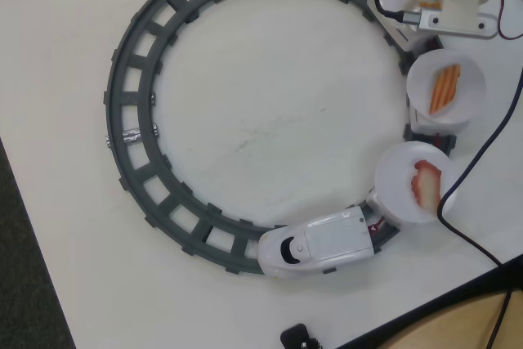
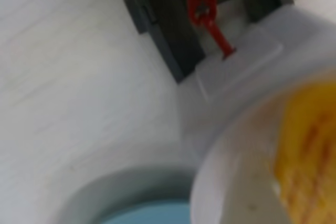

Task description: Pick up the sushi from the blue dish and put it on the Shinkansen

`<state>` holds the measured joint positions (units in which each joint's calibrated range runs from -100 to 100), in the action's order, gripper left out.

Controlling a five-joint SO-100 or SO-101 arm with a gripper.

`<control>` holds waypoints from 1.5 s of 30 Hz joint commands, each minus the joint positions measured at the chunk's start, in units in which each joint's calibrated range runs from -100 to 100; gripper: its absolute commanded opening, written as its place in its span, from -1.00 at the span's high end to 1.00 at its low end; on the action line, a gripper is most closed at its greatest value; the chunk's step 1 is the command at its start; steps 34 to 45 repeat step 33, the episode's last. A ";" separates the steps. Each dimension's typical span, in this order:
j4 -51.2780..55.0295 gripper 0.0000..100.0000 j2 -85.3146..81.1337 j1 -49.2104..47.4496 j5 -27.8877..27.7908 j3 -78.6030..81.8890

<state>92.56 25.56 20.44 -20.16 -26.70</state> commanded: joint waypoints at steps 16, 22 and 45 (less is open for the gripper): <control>-14.56 0.47 -67.35 6.94 13.86 56.23; -28.51 0.48 -96.91 16.18 13.92 93.04; -21.23 0.48 -124.22 21.81 13.71 118.44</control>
